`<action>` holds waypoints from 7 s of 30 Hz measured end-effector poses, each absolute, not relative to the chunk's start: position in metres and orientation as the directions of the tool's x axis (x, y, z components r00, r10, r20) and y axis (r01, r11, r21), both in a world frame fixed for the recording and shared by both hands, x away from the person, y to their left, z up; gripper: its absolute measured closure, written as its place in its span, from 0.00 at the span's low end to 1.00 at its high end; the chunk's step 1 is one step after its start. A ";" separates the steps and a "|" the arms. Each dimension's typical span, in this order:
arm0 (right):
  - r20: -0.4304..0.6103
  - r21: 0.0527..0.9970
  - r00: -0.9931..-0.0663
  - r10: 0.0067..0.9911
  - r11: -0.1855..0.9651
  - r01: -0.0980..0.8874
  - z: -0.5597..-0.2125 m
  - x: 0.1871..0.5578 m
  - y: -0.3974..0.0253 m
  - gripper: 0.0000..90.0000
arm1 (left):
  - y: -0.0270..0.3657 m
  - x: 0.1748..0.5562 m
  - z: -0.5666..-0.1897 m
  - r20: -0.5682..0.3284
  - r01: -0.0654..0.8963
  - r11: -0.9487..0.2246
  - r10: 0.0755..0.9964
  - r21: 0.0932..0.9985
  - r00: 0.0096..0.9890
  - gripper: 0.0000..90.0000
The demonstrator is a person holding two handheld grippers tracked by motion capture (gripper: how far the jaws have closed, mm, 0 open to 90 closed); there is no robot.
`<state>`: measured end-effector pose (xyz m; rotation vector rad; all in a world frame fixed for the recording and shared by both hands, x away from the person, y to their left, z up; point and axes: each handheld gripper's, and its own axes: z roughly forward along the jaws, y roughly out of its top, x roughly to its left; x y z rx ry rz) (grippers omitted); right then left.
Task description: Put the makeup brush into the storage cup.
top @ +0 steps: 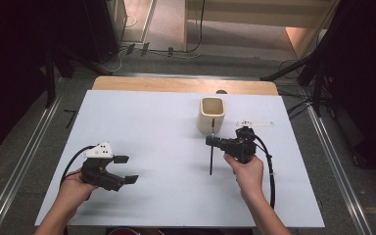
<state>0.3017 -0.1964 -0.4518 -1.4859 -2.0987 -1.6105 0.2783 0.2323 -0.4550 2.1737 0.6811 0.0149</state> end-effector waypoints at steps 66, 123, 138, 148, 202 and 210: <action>0.507 0.747 -0.504 0.699 -0.065 0.661 -0.373 0.394 -0.211 0.95 | 0.237 0.280 -0.456 -0.263 0.489 -0.459 0.471 0.742 0.842 0.19; 0.311 0.863 -0.444 0.840 -0.054 0.503 -0.383 0.439 -0.192 0.95 | 0.236 0.281 -0.457 -0.271 0.483 -0.453 0.456 0.749 0.848 0.19; 0.348 0.840 -0.424 0.836 -0.077 0.537 -0.411 0.431 -0.193 0.95 | 0.236 0.281 -0.457 -0.269 0.481 -0.457 0.454 0.748 0.849 0.19; 0.350 0.831 -0.422 0.836 -0.070 0.552 -0.414 0.427 -0.196 0.94 | 0.235 0.282 -0.458 -0.269 0.482 -0.462 0.454 0.744 0.850 0.19; 0.381 0.771 -0.660 0.648 0.171 0.614 -0.425 0.336 -0.204 0.30 | 0.238 0.283 -0.459 -0.269 0.490 -0.450 0.469 0.747 0.841 0.19; 0.355 0.771 -0.681 0.641 0.211 0.601 -0.432 0.325 -0.200 0.27 | 0.239 0.284 -0.459 -0.268 0.491 -0.451 0.471 0.745 0.840 0.19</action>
